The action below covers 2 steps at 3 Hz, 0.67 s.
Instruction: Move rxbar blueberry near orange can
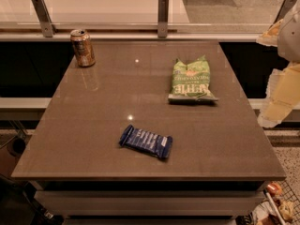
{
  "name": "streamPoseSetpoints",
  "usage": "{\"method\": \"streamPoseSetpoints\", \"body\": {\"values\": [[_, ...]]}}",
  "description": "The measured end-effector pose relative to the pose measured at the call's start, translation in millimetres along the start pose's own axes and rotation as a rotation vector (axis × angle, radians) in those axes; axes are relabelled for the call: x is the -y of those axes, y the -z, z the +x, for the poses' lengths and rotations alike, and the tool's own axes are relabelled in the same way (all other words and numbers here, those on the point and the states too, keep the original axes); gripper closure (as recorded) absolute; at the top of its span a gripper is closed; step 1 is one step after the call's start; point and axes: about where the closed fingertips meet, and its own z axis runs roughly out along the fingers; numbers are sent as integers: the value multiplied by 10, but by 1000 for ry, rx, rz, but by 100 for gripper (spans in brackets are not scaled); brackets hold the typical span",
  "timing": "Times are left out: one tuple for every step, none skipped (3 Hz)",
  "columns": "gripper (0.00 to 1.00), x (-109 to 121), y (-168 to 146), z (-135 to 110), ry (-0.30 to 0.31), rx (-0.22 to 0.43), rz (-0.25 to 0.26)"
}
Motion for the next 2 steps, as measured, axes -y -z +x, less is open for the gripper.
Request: {"method": "streamPoseSetpoints", "body": {"values": [[0,0,1,0,0,0,0],[0,-53,-92,19,-24,55,-8]]}}
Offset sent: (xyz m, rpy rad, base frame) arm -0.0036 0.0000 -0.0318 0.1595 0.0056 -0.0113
